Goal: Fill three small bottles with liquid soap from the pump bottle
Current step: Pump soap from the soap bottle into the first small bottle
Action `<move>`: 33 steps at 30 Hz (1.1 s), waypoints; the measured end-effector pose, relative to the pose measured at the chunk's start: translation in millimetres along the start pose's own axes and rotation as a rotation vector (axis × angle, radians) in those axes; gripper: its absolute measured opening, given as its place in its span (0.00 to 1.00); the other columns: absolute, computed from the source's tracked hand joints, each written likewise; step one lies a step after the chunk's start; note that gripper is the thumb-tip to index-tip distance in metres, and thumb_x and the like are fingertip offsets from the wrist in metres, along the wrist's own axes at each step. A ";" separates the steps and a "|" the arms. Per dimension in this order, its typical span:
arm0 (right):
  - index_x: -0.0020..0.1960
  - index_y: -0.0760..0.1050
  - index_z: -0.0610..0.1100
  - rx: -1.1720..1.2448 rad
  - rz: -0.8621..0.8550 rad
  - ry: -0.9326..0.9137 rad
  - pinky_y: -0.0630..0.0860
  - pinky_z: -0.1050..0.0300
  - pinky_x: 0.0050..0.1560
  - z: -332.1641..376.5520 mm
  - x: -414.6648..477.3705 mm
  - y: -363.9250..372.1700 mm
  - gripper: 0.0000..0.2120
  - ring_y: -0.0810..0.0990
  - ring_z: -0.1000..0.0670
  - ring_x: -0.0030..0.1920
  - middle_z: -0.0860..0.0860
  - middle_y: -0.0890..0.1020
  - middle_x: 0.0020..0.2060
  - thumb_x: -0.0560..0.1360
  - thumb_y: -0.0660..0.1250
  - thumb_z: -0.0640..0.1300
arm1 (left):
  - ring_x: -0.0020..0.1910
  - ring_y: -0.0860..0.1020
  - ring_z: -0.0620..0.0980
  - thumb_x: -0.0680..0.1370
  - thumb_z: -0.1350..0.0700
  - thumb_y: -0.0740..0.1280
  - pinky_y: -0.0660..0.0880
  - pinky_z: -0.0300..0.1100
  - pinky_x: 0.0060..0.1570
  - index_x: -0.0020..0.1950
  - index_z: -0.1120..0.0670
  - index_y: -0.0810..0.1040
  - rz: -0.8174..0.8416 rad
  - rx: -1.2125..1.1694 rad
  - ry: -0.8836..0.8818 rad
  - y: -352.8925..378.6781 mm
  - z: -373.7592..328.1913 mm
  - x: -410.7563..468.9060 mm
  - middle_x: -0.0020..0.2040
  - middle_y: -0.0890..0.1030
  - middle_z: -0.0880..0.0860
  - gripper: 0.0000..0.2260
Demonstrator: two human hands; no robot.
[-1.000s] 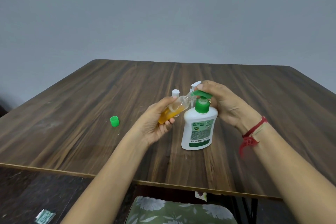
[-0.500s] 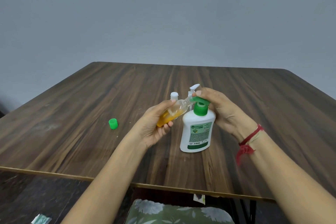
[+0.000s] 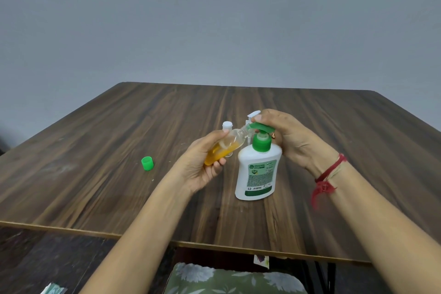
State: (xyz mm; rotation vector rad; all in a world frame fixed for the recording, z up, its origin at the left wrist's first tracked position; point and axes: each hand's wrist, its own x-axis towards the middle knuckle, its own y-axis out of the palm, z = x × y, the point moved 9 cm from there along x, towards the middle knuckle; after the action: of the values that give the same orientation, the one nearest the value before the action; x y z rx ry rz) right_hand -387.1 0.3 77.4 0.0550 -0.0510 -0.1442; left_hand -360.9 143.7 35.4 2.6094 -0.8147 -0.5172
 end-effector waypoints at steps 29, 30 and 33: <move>0.43 0.76 0.44 0.068 0.023 0.079 0.73 0.54 0.47 -15.4 -6.7 4.0 0.16 0.76 0.48 0.42 0.47 0.79 0.41 0.61 0.74 0.51 | 0.18 0.72 0.42 0.73 0.52 0.70 0.68 0.29 0.16 0.32 0.52 0.84 -0.018 0.010 -0.020 -2.6 7.6 1.9 0.38 0.76 0.53 0.11; 0.44 0.76 0.43 0.063 0.024 0.080 0.73 0.55 0.47 -13.8 -6.8 4.7 0.17 0.76 0.49 0.42 0.46 0.79 0.41 0.61 0.74 0.51 | 0.18 0.72 0.42 0.74 0.52 0.70 0.68 0.30 0.16 0.34 0.53 0.84 -0.016 -0.003 -0.020 -2.5 8.2 1.7 0.39 0.76 0.53 0.10; 0.54 0.73 0.42 0.028 0.006 0.032 0.72 0.58 0.44 0.8 -4.4 3.2 0.27 0.76 0.52 0.38 0.47 0.76 0.40 0.59 0.74 0.53 | 0.18 0.72 0.42 0.74 0.52 0.69 0.68 0.30 0.16 0.42 0.55 0.81 0.006 -0.015 -0.003 2.0 2.7 -0.5 0.40 0.77 0.55 0.07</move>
State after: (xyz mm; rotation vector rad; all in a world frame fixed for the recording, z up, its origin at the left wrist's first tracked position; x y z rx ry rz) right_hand -391.0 4.0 78.1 0.0849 -0.0216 -0.1362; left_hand -363.4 141.8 34.0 2.5918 -0.8163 -0.5241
